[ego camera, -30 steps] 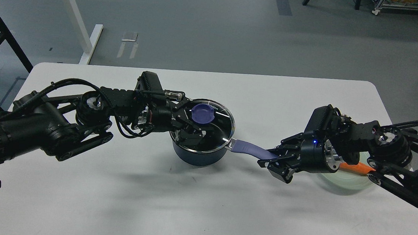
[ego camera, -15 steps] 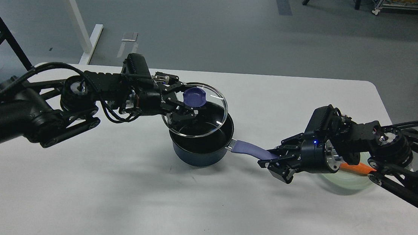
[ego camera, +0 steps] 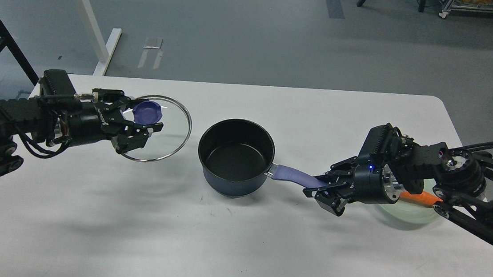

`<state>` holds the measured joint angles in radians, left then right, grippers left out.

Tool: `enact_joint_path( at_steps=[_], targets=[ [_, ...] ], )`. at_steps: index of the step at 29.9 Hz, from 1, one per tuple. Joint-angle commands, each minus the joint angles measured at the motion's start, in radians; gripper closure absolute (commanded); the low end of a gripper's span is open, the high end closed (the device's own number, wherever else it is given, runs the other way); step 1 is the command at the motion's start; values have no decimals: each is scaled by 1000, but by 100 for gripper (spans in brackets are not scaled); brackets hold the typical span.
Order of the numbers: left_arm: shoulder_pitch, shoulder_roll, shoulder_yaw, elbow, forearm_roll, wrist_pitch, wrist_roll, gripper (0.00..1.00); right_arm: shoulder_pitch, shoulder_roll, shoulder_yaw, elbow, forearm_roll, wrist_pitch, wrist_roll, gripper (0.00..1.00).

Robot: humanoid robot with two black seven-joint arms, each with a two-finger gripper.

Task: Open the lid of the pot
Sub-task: 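Lift the glass lid off the pot and carry it toward the robot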

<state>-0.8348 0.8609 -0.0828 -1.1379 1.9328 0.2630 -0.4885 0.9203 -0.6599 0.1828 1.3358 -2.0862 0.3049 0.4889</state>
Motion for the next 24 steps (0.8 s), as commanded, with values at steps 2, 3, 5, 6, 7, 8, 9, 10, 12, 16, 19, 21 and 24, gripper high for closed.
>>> enact_joint_path(
  at_steps=[2,3,5,6,7,8,9,10,12,16,19,21,24],
  targets=[
    [92,12,0,17,-2,56,0,57,0,-4,0,0,0,0,0,76],
    [104,9,0,24,-3,67,0,57,0,-4,0,0,0,0,0,76],
    [121,4,0,53,-2,85,0,56,0,-4,0,0,0,0,0,76],
    [128,1,0,70,-2,91,0,56,0,-4,0,0,0,0,0,76],
    [132,0,0,88,-2,96,0,56,0,-6,0,0,0,0,0,76],
    [140,0,0,105,-2,99,0,56,0,-6,0,0,0,0,0,76],
    [149,-2,0,118,-2,102,0,56,0,-6,0,0,0,0,0,76],
    [160,-2,0,128,-2,108,0,55,0,-6,0,0,0,-1,0,76],
    [175,-2,0,150,-2,120,0,55,0,-6,0,0,0,0,0,76],
    [198,-25,0,170,-2,127,0,52,0,-6,0,0,0,0,0,76],
    [209,-29,0,175,-2,127,0,51,0,-6,0,0,0,0,0,76],
    [213,-31,0,187,-2,127,0,49,0,-6,0,0,0,0,0,76],
    [224,-34,-2,201,-3,127,0,46,0,-6,0,0,0,0,0,76]
  ],
)
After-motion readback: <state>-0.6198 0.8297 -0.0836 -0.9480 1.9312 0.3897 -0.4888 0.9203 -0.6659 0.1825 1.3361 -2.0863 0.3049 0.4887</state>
